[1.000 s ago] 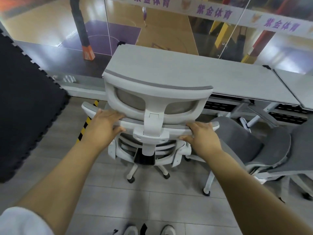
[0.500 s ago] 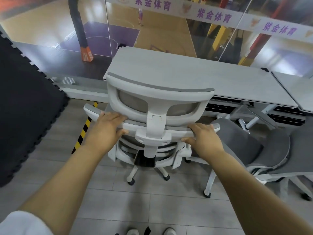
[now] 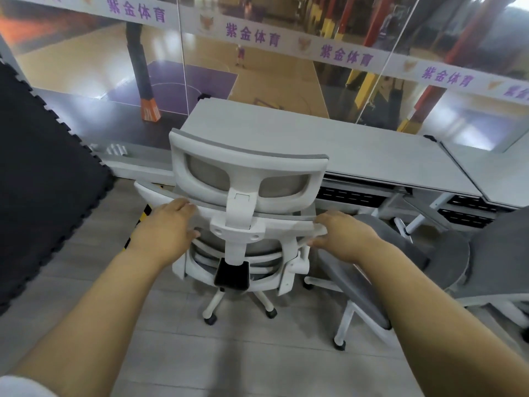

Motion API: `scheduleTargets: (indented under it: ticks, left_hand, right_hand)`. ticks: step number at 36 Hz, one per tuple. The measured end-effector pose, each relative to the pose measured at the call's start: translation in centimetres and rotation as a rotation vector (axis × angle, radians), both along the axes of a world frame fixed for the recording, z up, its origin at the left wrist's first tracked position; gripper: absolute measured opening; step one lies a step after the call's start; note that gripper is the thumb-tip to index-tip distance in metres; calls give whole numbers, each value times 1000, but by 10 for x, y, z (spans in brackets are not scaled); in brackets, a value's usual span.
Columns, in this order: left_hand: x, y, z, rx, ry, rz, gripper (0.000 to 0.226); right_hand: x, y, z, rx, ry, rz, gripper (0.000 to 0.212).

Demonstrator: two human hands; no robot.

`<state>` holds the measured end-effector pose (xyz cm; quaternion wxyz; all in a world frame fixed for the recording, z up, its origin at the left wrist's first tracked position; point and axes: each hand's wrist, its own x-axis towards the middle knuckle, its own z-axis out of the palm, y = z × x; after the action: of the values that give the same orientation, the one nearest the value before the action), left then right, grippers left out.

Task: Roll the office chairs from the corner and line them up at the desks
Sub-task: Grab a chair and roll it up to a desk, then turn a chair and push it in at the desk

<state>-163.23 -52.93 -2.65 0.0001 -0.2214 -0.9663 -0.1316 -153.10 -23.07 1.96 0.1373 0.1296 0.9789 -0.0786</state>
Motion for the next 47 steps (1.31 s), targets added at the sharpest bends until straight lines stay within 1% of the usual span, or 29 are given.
scheduleTargets:
  ticks: [3,5,9,13,16,20,24,28,30,34,38,42,47]
  left_hand:
    - [22,8,4,-54,-50,81,32]
    - [40,14,4,-113,-83,112,27]
    - [83,42,4,-186,-171,135,22]
    - [124,85,3,-227,-228,103,23]
    - [150,124,2,-242,-218,31,23]
    - [181,180,6,-217,-237,-81,22]
    - [198,237,7,-228,-277,-193,14]
    - [205,297,9,-257,-245,-288,36]
    - [208,328,9,-266,-218,-333,37]
    - [203,392,5,-257,-210,-450,30]
    - [196,463,8,-245,-210,-539,36]
    - [189,530,15,-203,-153,-649,43]
    - [198,601,27,-187,-80,-791,45]
  right_hand:
    - [18,15,2,-7,-43,-1,56]
    - [34,26,3,-5,-78,23,54]
    - [77,53,7,-8,-154,69,46]
    - [127,89,7,-11,-211,93,50]
    - [164,123,5,-33,-244,34,59]
    - [212,171,3,-31,-263,-51,57]
    - [253,218,-1,-78,-267,-157,52]
    - [285,263,-8,-73,-266,-255,54]
    - [299,285,-11,-76,-270,-311,55]
    - [319,326,-14,-90,-299,-419,61]
    - [330,369,-9,-82,-320,-518,59]
    - [335,411,5,-37,-324,-578,58]
    - [348,464,12,-53,-238,-668,53]
